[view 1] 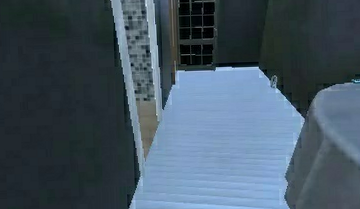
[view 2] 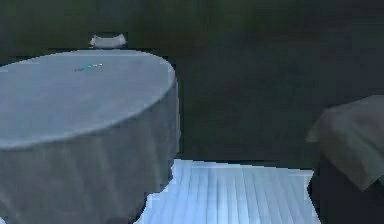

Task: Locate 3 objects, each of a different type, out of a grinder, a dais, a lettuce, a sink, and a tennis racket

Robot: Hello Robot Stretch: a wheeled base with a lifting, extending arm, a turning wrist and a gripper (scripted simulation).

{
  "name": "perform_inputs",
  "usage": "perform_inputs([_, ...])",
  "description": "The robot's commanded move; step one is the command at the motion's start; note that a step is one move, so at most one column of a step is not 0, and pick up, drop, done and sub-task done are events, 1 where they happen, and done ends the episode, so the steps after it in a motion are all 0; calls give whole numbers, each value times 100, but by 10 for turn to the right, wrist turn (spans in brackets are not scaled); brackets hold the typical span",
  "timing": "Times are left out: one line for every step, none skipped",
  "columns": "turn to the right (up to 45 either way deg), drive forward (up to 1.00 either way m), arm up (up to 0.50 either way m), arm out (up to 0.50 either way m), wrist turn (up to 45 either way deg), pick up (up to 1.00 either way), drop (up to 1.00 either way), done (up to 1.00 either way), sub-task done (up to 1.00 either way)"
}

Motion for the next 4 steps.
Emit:
perform_inputs([0, 100, 0, 0, 0, 0, 0, 0, 0])
perform_inputs([0, 60, 0, 0, 0, 0, 0, 0, 0])
perform_inputs([210, 0, 0, 0, 0, 0, 0, 0, 0])
perform_inputs([0, 20, 0, 0, 0, 0, 0, 0, 0])
